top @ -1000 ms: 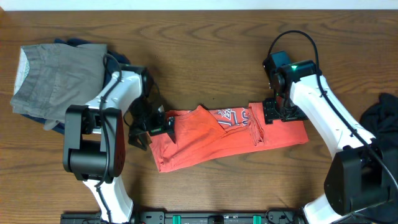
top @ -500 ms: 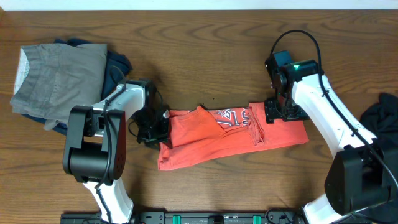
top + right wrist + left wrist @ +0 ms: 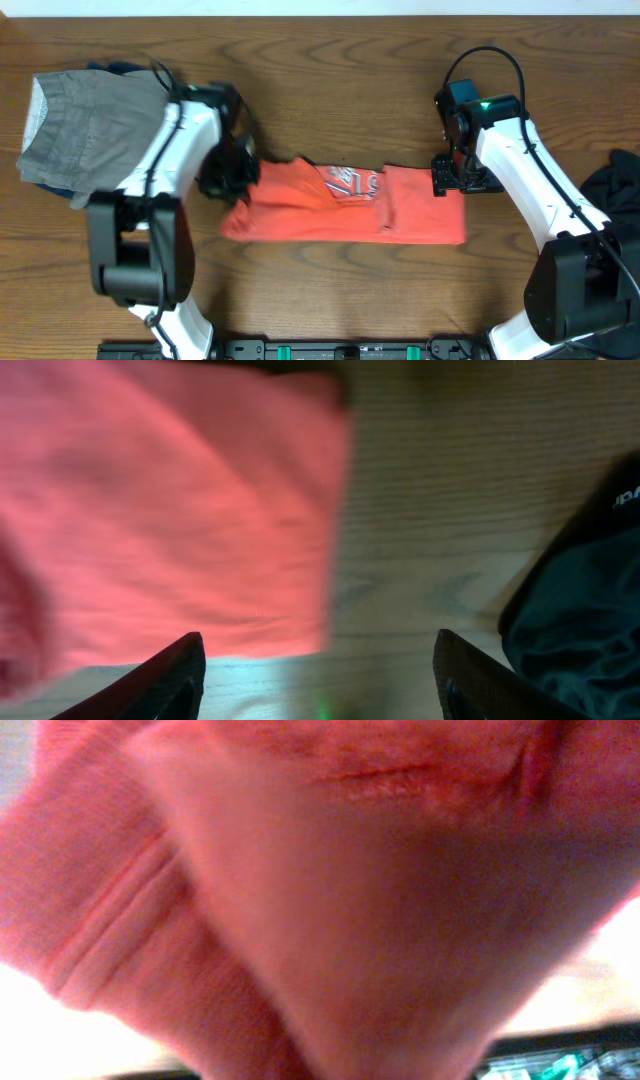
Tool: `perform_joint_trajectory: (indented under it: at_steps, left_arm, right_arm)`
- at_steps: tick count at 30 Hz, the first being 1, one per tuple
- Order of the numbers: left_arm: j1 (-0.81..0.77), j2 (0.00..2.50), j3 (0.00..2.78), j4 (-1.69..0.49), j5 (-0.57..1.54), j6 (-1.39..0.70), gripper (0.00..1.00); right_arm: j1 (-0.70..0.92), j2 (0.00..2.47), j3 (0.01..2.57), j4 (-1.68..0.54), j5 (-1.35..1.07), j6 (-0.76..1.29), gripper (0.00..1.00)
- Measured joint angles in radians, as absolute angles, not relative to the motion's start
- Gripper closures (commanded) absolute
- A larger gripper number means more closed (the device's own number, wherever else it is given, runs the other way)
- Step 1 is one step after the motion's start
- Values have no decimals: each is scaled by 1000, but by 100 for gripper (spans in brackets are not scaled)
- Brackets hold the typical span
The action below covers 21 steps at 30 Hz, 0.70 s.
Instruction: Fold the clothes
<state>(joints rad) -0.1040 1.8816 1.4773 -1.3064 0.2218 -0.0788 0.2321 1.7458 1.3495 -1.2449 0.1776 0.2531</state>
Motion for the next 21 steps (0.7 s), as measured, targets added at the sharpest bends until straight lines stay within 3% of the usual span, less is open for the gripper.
perform_joint_trajectory:
  at_steps: [9,21]
  left_arm:
    - [-70,1865,1700,-1415,130,-83,93]
    - [-403,1865,1713,-1301,128,-199,89]
  right_arm:
    - [154,1746,1349,-1257,190,252,29]
    - [14,1746,1349,-1285,199,252,28]
